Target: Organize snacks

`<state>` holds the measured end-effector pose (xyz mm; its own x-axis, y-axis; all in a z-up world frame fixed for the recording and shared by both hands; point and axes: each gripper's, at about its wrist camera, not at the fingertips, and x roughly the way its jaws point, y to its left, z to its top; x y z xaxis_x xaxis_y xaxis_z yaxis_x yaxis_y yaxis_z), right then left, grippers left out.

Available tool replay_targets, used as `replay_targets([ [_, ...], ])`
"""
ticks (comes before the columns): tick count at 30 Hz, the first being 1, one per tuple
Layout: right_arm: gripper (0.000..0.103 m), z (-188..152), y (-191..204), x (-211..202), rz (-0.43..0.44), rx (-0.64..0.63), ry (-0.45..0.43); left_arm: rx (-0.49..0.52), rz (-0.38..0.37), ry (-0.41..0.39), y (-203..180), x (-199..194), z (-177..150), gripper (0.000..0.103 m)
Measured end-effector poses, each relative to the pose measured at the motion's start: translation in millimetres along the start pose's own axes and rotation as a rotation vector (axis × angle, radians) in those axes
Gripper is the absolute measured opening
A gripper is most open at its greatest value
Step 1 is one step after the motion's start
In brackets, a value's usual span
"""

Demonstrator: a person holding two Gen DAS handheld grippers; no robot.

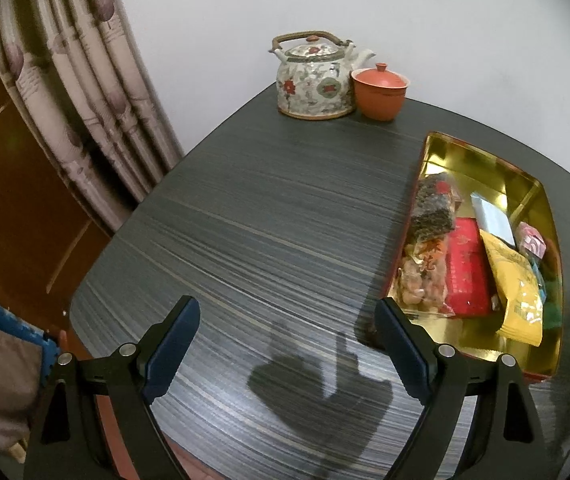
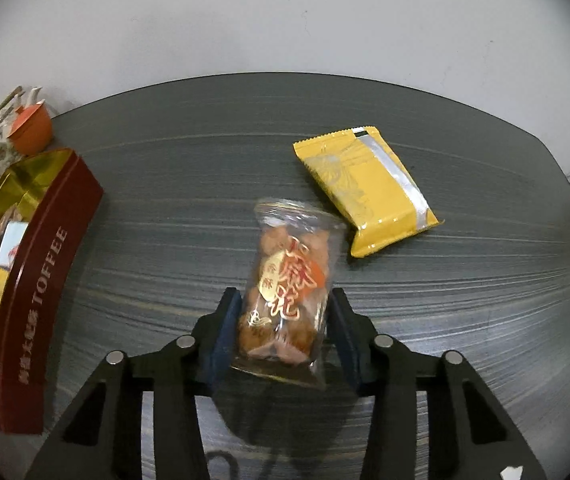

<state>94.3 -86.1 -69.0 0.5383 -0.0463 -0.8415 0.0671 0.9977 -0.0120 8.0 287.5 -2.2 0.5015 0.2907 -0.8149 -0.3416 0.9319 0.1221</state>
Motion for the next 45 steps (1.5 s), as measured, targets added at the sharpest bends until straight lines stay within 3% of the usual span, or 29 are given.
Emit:
replay_targets([
  [7,0.035,-29.6,-37.9,-16.8,0.008,-0.028,-0.022,0.031,-0.001,-0.042,-9.2,-7.4,-1.4,0.089],
  [14,0.035,-41.1,-126.1,-24.3,-0.075,0.009,-0.045,0.103,-0.059,-0.072,-45.0,-31.6,5.9,0.089],
  [19,0.035,-35.0,-180.3,-19.2,-0.140,0.093,-0.061,0.337,-0.207,-0.126,-125.0,-60.6,16.7,0.089],
  [25,0.035,-27.8,-199.1,-13.2,-0.143,0.129,-0.074,0.668,-0.344,-0.199,-244.5,-73.0,21.1,0.089],
  [30,0.036,-25.4,-201.5,-8.8,-0.143,0.105,-0.093,0.828,-0.500,-0.167,-327.2,-57.3,23.4,0.089],
  [33,0.038,-32.4,-206.7,-10.2,-0.123,0.121,-0.108,0.932,-0.533,-0.154,-372.2,-44.6,22.5,0.089],
  [41,0.039,-35.4,-220.9,-18.7,-0.113,0.128,-0.109,1.035,-0.642,-0.074,-445.5,-9.1,30.6,0.098],
  [45,0.039,-35.6,-220.5,-19.1,-0.114,0.128,-0.109,1.046,-0.649,-0.043,-470.3,7.0,35.1,0.099],
])
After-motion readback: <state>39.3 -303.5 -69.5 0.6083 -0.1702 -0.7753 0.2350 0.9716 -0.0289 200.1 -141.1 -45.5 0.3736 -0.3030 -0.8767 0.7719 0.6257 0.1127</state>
